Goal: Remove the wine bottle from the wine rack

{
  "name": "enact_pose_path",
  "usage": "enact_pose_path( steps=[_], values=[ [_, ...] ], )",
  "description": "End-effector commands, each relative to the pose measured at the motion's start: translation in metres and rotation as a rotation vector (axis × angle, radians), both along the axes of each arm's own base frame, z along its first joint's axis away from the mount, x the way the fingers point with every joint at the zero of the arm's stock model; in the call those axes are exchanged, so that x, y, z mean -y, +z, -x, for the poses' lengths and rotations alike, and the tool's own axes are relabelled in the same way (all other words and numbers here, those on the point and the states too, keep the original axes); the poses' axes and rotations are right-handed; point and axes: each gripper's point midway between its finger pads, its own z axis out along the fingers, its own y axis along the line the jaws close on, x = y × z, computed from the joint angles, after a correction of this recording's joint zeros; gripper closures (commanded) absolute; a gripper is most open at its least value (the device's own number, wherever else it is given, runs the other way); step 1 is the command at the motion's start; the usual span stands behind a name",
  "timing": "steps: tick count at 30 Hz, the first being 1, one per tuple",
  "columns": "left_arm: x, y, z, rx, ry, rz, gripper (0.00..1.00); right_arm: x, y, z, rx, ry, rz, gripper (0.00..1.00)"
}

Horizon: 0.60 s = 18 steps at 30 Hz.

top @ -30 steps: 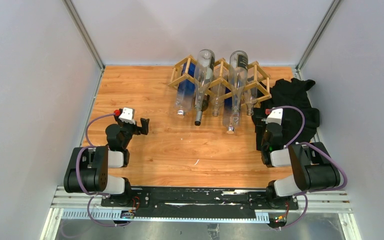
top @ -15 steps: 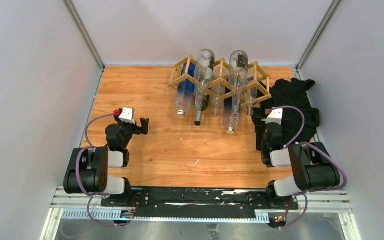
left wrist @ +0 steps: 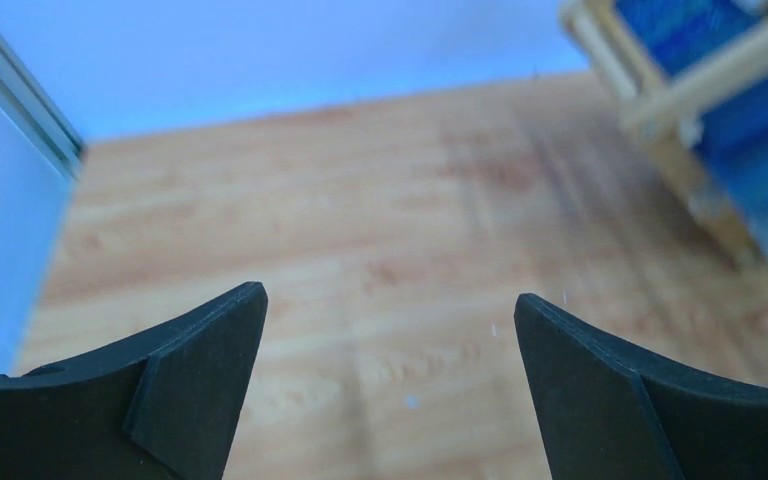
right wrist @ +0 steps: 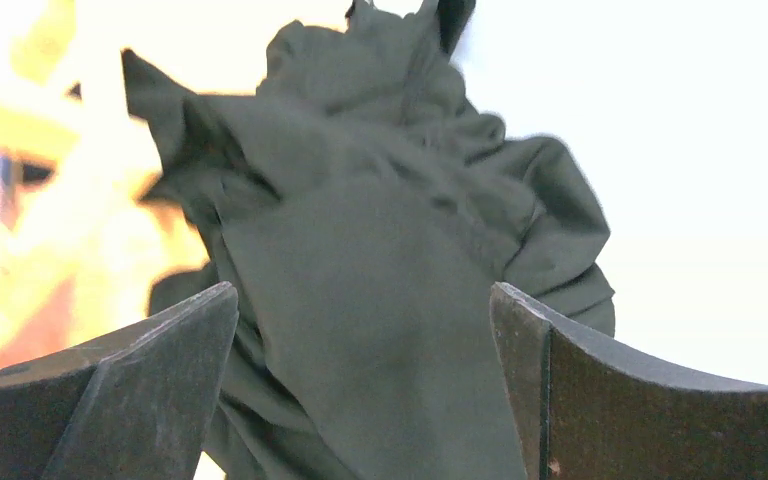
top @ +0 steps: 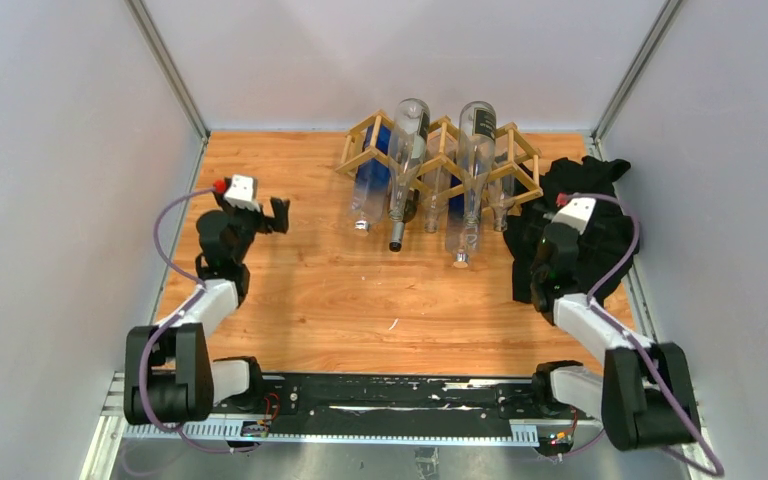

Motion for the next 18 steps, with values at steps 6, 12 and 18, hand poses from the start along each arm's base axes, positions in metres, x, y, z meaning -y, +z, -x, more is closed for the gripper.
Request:
enact_pose_path(
  steps=[6, 12, 18],
  values=[
    [0.007, 0.054, 0.008, -0.066, -0.047, 0.073, 0.0, 0.015, 0.065, 0.027, 0.011, -0.213, -0.196, 0.0],
    [0.007, 0.076, 0.008, -0.244, -0.055, 0.065, 0.0, -0.018, 0.114, 0.02, 0.018, -0.019, -0.293, 0.0],
    [0.016, 0.081, 0.012, -0.407, -0.128, 0.057, 0.0, -0.073, 0.158, 0.006, -0.148, 0.153, -0.402, 0.02]
  ],
)
